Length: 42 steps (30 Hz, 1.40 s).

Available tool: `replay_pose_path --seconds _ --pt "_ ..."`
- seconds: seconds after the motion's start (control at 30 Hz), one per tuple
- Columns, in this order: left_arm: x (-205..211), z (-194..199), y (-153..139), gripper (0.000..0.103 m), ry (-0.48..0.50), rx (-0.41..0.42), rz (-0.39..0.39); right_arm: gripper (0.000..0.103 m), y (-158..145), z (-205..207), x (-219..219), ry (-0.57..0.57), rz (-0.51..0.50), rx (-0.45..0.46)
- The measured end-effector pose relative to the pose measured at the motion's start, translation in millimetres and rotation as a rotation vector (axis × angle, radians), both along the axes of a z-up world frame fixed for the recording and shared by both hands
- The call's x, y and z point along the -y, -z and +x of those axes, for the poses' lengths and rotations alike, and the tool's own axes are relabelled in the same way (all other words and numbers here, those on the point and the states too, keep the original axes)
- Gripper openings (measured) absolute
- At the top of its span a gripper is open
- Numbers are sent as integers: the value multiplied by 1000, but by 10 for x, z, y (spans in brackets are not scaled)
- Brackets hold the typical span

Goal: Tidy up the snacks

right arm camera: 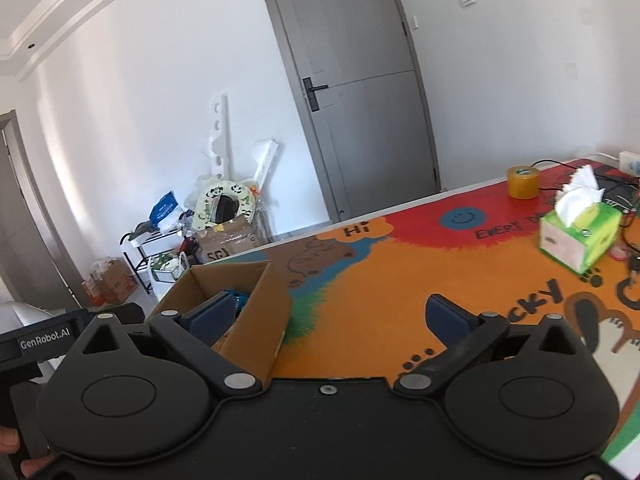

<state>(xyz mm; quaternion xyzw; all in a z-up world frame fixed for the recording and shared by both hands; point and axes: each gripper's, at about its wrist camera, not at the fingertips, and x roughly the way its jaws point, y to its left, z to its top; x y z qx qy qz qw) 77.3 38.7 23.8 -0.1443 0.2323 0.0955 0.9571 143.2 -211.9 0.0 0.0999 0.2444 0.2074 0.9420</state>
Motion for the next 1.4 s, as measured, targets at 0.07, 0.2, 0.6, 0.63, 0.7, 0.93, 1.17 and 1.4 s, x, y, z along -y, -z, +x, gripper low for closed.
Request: replay_pose_path --seconds 0.07,0.2,0.6,0.63,0.7,0.93,1.17,1.4 --pt "18 -20 -4 102 10 -3 0 103 0 -38 53 11 -10 4" --pt "75 -85 -5 102 24 -5 22 103 8 -115 174 30 -12 9" --pt "113 -282 -47 102 44 -2 56 103 33 -376 433 43 -16 7" --pt "124 -302 -37 102 50 -2 60 103 41 -396 442 45 -19 6" --pt "132 -312 -11 102 59 -13 71 103 66 -425 473 45 -19 -1" --pt "141 -402 60 102 73 -31 78 103 150 -520 536 47 -18 -41" --pt "116 -565 101 102 109 -25 79 103 115 -595 583 25 15 -46" --pt "58 -626 72 102 90 -17 97 103 80 -644 544 6 -15 -40"
